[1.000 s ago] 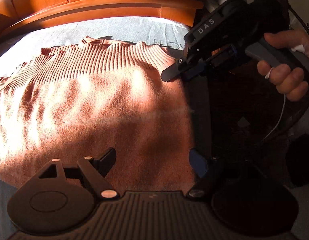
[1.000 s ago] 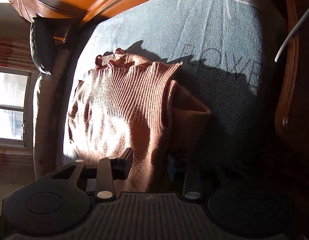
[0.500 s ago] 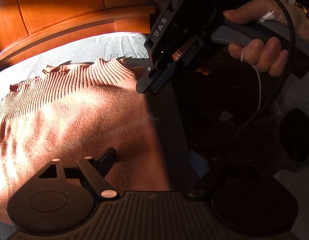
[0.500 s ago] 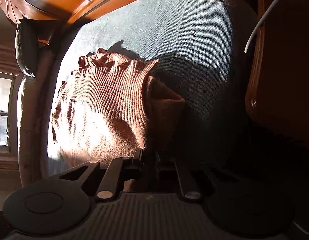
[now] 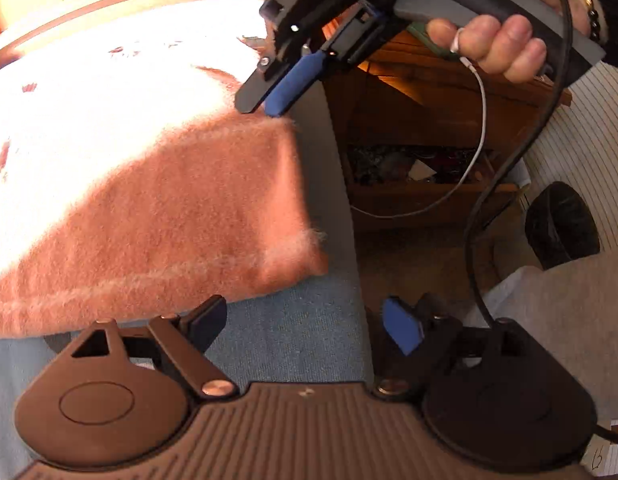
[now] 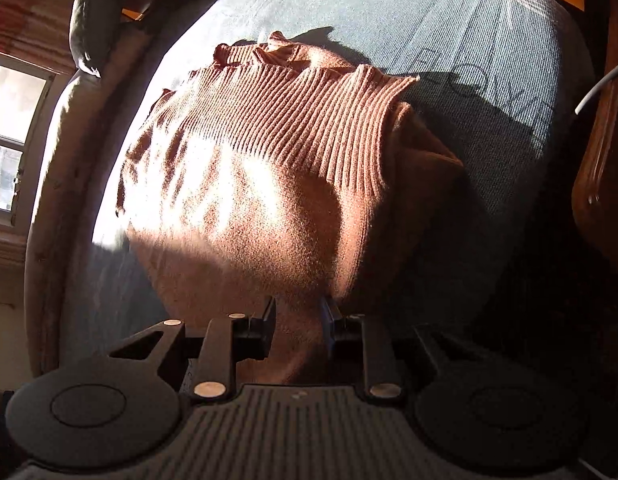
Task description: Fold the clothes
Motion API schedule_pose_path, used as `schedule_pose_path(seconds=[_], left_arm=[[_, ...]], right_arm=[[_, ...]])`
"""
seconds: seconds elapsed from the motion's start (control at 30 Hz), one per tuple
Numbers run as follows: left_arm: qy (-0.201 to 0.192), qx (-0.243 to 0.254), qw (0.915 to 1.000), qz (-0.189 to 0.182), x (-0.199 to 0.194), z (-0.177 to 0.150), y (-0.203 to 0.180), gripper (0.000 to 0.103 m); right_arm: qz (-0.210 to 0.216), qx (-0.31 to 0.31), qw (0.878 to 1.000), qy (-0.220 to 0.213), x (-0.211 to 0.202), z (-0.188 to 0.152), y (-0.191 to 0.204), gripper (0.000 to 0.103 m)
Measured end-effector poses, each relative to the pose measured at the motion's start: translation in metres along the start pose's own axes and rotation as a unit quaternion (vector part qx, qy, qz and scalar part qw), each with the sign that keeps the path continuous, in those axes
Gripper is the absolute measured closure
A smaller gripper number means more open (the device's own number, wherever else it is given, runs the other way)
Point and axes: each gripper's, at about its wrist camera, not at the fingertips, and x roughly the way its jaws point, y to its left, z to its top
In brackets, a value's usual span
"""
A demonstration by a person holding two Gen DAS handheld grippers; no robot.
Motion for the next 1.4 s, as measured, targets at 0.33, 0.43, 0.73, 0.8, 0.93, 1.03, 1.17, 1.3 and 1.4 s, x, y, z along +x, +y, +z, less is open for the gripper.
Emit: schedule_pose_path(seconds=[0.33,0.43,0.73,0.8,0.93,1.03,1.17,1.3,1.4], left_arm=[[-0.05,-0.304,0.9442,0.116,-0.046,-0.027,0.148,0.03],[-0.061,-0.391,0.9064,0.148,-0.057,-0.035,0.193,0.052],[-0.109,-0.461,0.8697,0.139,-0.061,-0.049,0.222,0.065],[-0.109,-0.469,0.8661,0.135,-0.06,-0.052,0.217,0.064],[-0.123,-0.467,0.8697,0.102,-0.07,-0.055,0.197,0.062],[-0.126,-0.433,0.8891,0.08,-0.068,-0.048,0.18,0.061],[-0.113,-0.388,0.9124,0.065,-0.059,-0.044,0.16,0.057],[-0.092,-0.332,0.9362,0.071,-0.056,-0.043,0.139,0.051],[-0.086,-0.267,0.9571,0.075,-0.053,-0.035,0.119,0.041]], right_arm=[[-0.001,-0.013,1.0,0.016,-0.006,-0.011,0.036,0.058],[0.016,-0.017,0.999,0.024,0.002,-0.013,0.055,0.058],[0.0,-0.1,0.995,0.022,0.026,-0.015,0.13,0.058],[-0.013,-0.114,0.993,0.019,0.031,-0.014,0.143,0.058],[-0.089,-0.13,0.987,-0.014,0.036,-0.018,0.147,0.058],[-0.145,-0.132,0.98,-0.028,0.04,-0.025,0.136,0.058],[-0.179,-0.091,0.98,0.008,0.055,-0.051,0.094,0.058],[-0.169,-0.084,0.982,0.017,0.048,-0.067,0.09,0.058],[-0.169,-0.097,0.981,-0.024,0.031,-0.049,0.104,0.058]])
